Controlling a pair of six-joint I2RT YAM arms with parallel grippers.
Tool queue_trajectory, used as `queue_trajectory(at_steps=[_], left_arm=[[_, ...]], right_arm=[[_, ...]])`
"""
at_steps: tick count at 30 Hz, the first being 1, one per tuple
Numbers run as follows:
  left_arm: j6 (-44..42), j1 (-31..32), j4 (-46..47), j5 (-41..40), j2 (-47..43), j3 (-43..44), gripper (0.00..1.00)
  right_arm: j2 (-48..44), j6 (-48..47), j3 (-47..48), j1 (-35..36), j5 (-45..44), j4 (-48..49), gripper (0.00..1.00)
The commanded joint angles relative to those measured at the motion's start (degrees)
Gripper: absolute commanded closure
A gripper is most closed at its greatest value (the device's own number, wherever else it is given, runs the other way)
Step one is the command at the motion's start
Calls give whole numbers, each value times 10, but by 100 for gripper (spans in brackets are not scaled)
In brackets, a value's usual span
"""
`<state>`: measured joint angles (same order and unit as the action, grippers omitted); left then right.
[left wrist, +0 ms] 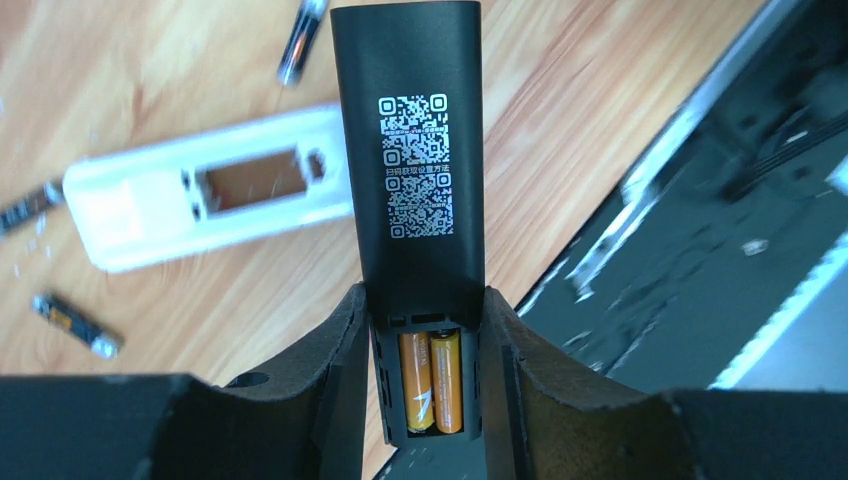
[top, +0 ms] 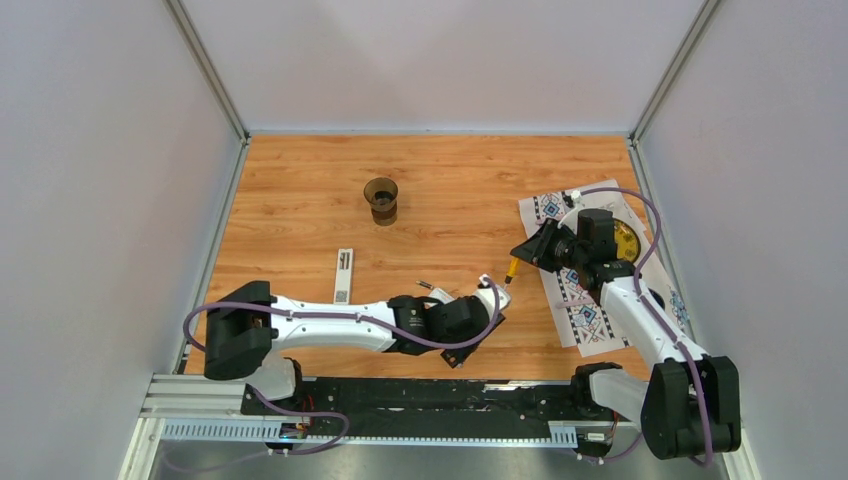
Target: Unload the batteries from the remote control
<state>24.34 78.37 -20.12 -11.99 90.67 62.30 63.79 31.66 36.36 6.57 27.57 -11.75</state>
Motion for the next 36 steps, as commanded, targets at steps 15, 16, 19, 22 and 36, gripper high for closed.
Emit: queue_trajectory(at_steps=[15, 16, 19, 22, 36], left_arm=[[148, -28, -12, -42, -119, -230, 81], [147, -29, -13, -40, -111, -230, 81], [139, -35, -13, -38, -89, -223, 81], [129, -45, -5, -30, -67, -212, 82], [49, -108, 17, 0, 54, -72, 84]], right_arm=[[16, 3, 9, -2, 16, 34, 100], [17, 3, 9, -2, 16, 33, 100], [18, 2, 11, -2, 15, 32, 100], [15, 2, 12, -2, 16, 30, 100], [14, -10, 21, -2, 11, 14, 100]])
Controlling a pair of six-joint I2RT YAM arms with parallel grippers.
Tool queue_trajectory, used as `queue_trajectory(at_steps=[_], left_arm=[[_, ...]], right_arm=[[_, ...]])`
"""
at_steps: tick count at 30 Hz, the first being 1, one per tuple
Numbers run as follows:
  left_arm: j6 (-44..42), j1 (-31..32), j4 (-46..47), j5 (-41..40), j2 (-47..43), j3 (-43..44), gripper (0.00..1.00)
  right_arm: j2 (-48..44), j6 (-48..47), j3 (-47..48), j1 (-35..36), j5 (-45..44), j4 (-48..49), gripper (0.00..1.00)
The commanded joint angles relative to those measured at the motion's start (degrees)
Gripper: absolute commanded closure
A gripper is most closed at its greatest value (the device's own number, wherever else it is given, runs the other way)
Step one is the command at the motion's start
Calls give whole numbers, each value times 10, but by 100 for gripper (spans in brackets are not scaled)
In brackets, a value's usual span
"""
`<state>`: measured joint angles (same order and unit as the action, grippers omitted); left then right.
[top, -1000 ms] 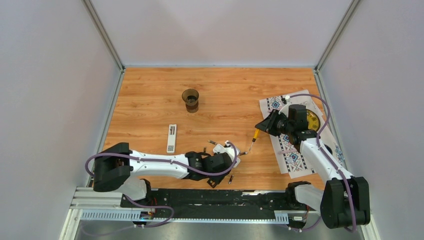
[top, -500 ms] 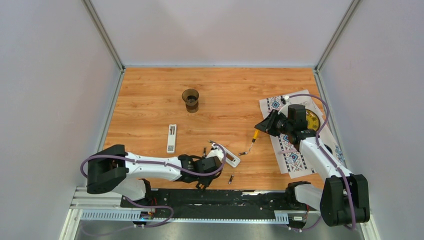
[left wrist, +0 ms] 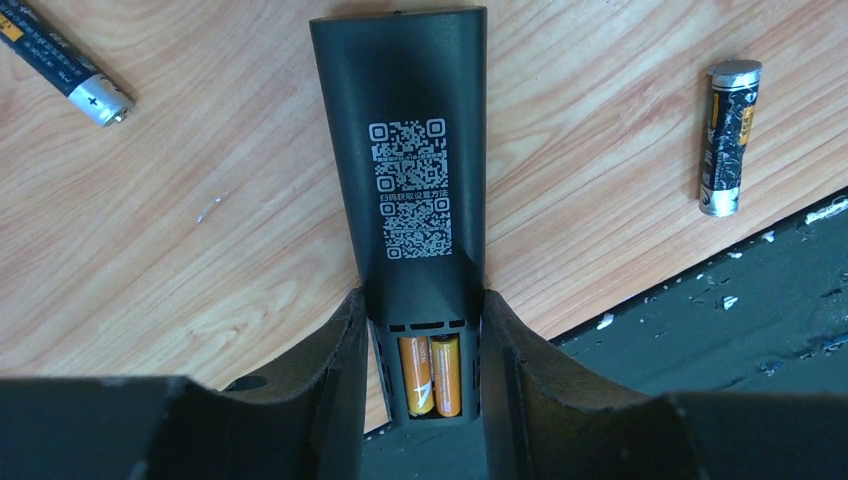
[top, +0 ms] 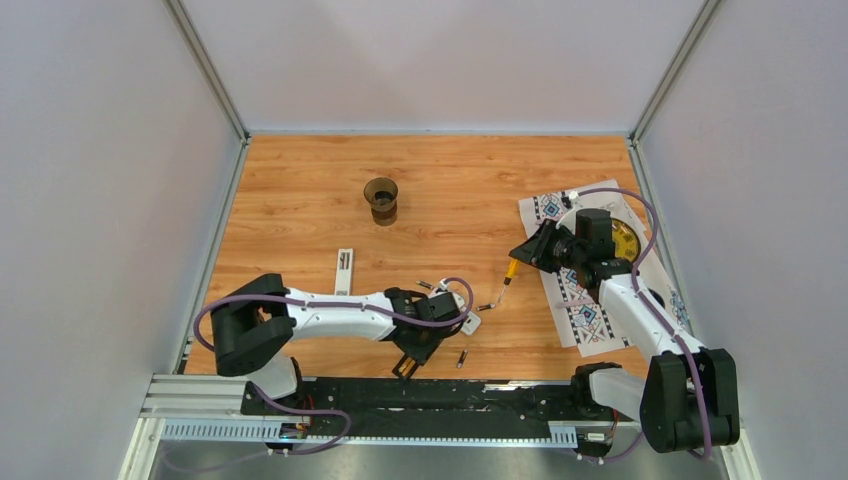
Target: Unload the batteries from the remote control
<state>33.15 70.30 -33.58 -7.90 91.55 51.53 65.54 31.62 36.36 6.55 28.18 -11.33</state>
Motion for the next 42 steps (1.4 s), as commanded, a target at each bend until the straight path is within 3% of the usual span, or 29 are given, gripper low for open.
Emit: queue_trajectory(at_steps=[1, 29, 42], left_arm=[[-44, -29, 151, -39, 52, 49, 84], [-66, -76, 148, -17, 80, 130, 84], [-90, -88, 117, -13, 138, 181, 80]], right_arm=[[-3, -9, 22, -3, 5, 10, 100], [7, -10, 21, -2, 6, 16, 100], [-1, -10, 21, -2, 5, 9, 100]])
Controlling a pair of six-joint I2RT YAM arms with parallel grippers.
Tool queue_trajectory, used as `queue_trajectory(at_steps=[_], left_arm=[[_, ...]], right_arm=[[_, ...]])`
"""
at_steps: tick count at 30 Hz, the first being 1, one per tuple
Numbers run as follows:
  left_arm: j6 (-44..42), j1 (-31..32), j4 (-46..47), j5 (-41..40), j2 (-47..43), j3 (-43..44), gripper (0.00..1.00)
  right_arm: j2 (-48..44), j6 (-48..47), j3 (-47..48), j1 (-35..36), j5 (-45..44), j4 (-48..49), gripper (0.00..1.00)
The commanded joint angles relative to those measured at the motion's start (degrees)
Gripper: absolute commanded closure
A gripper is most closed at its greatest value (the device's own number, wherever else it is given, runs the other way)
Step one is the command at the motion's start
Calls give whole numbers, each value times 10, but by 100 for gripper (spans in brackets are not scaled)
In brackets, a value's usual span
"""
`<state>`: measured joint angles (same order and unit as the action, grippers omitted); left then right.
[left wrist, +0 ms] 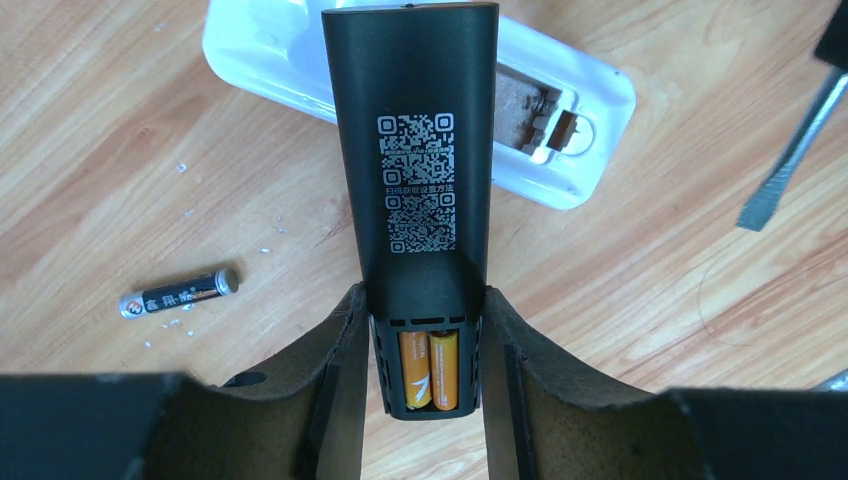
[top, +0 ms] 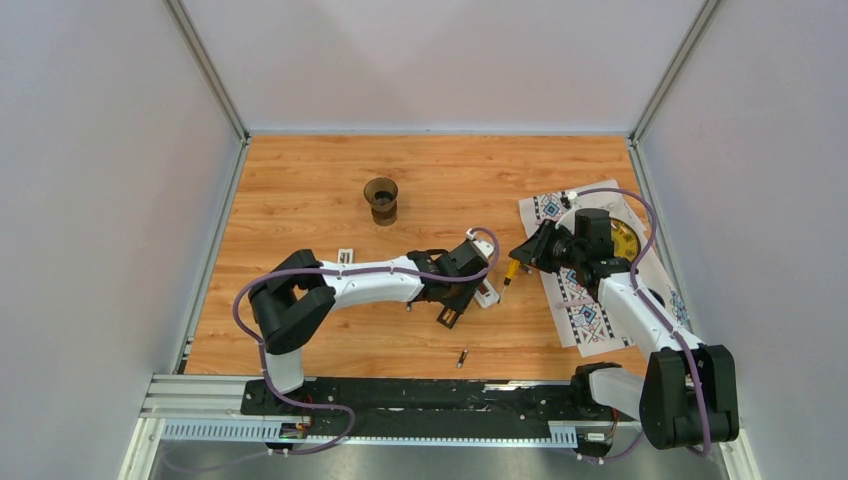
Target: Unload the batteries from the remote control
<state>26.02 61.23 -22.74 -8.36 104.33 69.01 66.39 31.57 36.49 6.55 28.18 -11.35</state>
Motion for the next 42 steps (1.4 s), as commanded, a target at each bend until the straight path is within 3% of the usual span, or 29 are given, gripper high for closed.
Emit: queue_trajectory(at_steps=[1, 14, 17, 23, 27, 36, 42], left_arm=[[-19, 3, 7, -11, 9, 2, 80], [-45, 11, 11, 7, -71, -91, 77], [-70, 19, -2, 12, -72, -92, 70], [-93, 33, -7, 11, -77, -99, 38], [-84, 33, 1, 9, -98, -115, 29], [-59, 38, 18, 9, -153, -172, 27], [-28, 63, 46, 5, -175, -219, 31]], right_arm=[[-13, -12, 20, -2, 4, 7, 100], [-13, -11, 17, -2, 1, 11, 100], [-12, -10, 16, -2, 2, 12, 100], [-12, -8, 15, -2, 4, 14, 100], [-13, -7, 16, -4, 6, 14, 100], [-15, -9, 23, 18, -4, 16, 100], [-4, -2, 40, 62, -26, 22, 100]])
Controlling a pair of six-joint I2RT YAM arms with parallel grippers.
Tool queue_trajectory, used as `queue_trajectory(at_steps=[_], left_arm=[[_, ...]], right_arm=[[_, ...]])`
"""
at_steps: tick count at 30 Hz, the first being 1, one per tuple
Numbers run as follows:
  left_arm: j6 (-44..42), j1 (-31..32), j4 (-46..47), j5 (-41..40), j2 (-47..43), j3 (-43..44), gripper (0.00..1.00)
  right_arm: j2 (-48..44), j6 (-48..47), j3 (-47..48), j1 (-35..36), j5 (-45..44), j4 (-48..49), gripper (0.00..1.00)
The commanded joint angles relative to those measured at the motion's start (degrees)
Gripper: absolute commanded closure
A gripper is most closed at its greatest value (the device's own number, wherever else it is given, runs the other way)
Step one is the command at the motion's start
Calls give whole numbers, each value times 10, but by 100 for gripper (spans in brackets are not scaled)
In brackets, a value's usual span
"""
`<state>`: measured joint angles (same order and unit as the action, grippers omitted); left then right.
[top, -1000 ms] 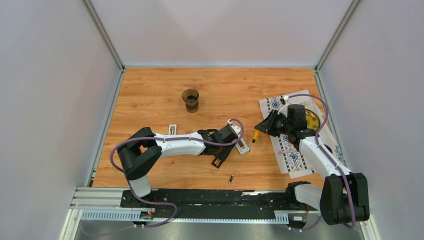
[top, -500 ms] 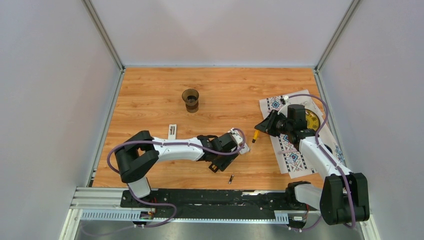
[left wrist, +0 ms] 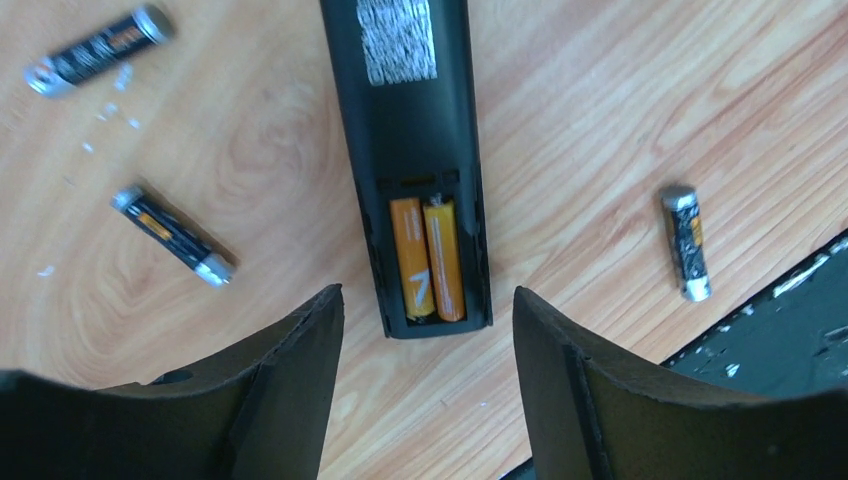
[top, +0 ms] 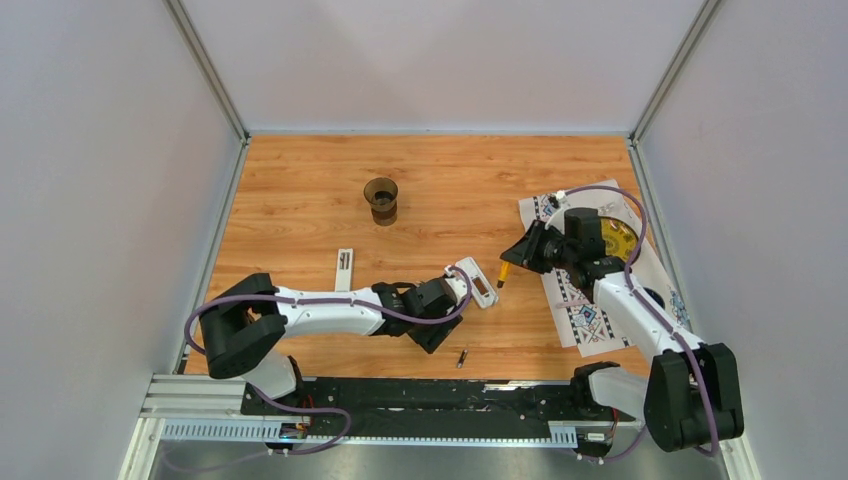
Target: Unload the batteries from the remote control
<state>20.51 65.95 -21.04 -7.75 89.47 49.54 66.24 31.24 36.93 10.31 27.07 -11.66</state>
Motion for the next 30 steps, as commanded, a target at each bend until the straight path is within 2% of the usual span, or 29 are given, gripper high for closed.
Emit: queue_trajectory(at_steps=[1, 6, 10, 13, 18, 22, 25, 27, 30], left_arm=[[31, 18, 35, -1, -29, -30, 32], [62, 30, 57, -19, -20, -56, 39], [78, 33, 55, -44, -25, -77, 54], [81, 33, 57, -62, -38, -91, 56], [83, 33, 53, -81, -54, -106, 52], [91, 33, 64, -82, -71, -124, 36], [95, 33, 64, -84, -76, -131, 31], [95, 33, 73, -80, -77, -135, 32], [91, 34, 93, -74, -77, -145, 40]], right_arm=[[0, 1, 38, 32, -19, 26, 100], [23, 9, 55, 77, -39, 37, 100], [41, 15, 67, 113, -54, 45, 100], [52, 20, 70, 138, -62, 57, 100], [60, 49, 62, 160, -57, 97, 100], [74, 52, 66, 178, -64, 110, 100], [86, 62, 68, 187, -64, 127, 100], [92, 64, 70, 194, -67, 135, 100], [103, 68, 72, 203, -71, 146, 100]])
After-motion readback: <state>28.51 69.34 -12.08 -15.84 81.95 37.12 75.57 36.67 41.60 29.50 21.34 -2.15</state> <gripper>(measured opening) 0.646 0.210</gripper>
